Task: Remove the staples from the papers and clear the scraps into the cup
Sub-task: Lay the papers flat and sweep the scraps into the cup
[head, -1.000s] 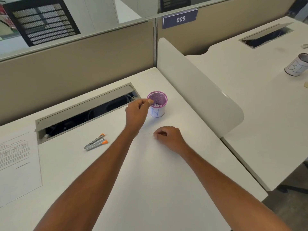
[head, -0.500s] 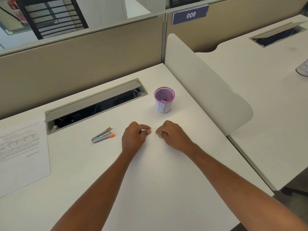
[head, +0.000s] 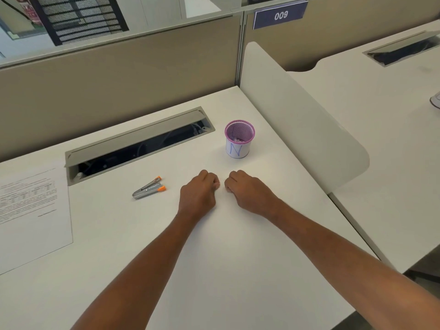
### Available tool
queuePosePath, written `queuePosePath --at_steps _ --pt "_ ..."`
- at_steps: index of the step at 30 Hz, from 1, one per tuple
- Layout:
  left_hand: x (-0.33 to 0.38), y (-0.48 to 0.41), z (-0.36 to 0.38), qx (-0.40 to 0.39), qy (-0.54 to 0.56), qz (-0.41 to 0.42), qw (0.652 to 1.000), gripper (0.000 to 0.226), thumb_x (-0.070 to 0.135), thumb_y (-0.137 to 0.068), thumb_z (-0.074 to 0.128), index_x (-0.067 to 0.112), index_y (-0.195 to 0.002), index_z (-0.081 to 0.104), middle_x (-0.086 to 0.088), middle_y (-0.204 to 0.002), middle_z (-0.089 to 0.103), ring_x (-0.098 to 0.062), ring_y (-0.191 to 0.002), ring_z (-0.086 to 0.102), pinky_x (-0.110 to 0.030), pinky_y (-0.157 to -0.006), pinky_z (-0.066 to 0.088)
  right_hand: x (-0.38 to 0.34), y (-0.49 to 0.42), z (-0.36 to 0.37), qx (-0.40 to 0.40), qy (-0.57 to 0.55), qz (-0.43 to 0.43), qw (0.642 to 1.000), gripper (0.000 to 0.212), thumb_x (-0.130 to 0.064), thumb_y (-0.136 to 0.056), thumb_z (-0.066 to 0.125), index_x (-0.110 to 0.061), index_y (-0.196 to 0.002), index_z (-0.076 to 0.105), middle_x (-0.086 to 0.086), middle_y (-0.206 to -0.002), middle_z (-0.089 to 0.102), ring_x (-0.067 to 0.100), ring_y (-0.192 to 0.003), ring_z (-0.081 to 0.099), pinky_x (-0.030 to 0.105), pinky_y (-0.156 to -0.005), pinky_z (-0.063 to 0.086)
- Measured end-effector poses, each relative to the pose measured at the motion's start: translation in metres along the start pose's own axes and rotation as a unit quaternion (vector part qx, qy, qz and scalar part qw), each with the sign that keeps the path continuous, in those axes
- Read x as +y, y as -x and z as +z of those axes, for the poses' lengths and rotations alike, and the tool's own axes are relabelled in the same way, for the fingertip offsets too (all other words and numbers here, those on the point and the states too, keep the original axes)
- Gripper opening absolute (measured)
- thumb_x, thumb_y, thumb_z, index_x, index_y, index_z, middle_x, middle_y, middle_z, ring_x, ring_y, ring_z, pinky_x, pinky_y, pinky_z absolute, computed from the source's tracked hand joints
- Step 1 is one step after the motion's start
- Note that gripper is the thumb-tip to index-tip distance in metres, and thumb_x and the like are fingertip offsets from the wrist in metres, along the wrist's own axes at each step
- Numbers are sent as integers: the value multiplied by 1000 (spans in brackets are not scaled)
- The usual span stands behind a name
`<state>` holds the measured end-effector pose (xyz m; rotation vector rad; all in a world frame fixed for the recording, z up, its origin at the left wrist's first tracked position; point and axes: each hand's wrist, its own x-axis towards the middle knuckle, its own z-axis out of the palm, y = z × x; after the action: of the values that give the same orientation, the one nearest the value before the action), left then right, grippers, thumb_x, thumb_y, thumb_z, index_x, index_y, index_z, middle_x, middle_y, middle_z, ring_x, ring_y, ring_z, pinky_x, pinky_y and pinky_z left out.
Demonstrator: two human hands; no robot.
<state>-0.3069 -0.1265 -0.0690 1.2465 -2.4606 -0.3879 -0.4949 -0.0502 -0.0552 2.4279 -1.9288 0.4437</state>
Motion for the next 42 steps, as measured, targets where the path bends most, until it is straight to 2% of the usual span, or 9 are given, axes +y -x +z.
queuePosePath --at_steps 5,8,11,15,19,25,29,35,42 --pt "-2 3 2 19 13 -6 1000 7 20 -102 65 26 -101 67 6 -98 64 -25 -86 66 -34 -56 44 2 -2 4 11 -133 129 983 5 -7 -95 69 -12 -94 67 6 -92 63 30 -84 61 45 -68 54" --pt "-2 4 1 27 27 -1 999 7 20 -101 64 27 -101 67 6 -99 65 -25 -85 67 -37 -56 50 8 -9 0 24 -247 207 946 6 -5 -94 71 -9 -93 74 4 -92 71 23 -88 65 39 -83 53" --pt "-3 5 2 51 44 1 998 8 19 -101 64 26 -103 68 4 -100 66 -26 -85 69 -41 -56 54 17 -15 0 16 -260 215 941 19 2 -94 68 -10 -100 82 6 -94 76 21 -90 69 30 -87 53" --pt "-6 5 5 69 63 -4 996 10 15 -103 64 23 -107 69 1 -102 66 -30 -82 68 -44 -57 55 27 -23 -5 -43 -260 198 944 27 -7 -93 80 -14 -119 83 3 -92 66 10 -84 62 5 -80 41" --pt "-7 5 6 78 78 -3 994 14 17 -103 62 23 -111 71 1 -104 68 -28 -83 69 -43 -57 55 25 -30 -12 -96 -265 204 937 35 -21 -86 90 -20 -120 84 5 -98 65 16 -89 64 27 -83 49" --pt "-7 6 6 77 79 -7 994 14 21 -104 63 26 -113 72 4 -101 68 -25 -84 68 -40 -59 54 15 -36 -5 -72 -217 207 951 11 -20 -91 84 -16 -101 86 4 -98 71 25 -95 68 48 -87 56" --pt "-5 6 6 72 78 -5 994 14 23 -103 64 28 -113 73 6 -99 69 -22 -86 68 -37 -61 52 5 -35 -6 -68 -169 201 962 6 -15 -97 74 -12 -92 75 3 -98 68 28 -91 67 46 -82 55" --pt "-7 7 7 60 80 -8 995 13 33 -101 71 31 -114 75 8 -98 67 -18 -86 69 -35 -62 54 -6 -32 -4 -83 -94 174 977 8 -5 -95 61 -11 -99 64 9 -106 60 33 -94 61 40 -73 45" --pt "-7 6 8 57 81 -8 995 9 36 -102 71 33 -103 79 7 -87 65 -17 -84 67 -35 -62 53 -6 -37 -6 -85 -78 186 976 14 -13 -99 54 -2 -96 61 20 -100 61 41 -89 63 41 -69 37"
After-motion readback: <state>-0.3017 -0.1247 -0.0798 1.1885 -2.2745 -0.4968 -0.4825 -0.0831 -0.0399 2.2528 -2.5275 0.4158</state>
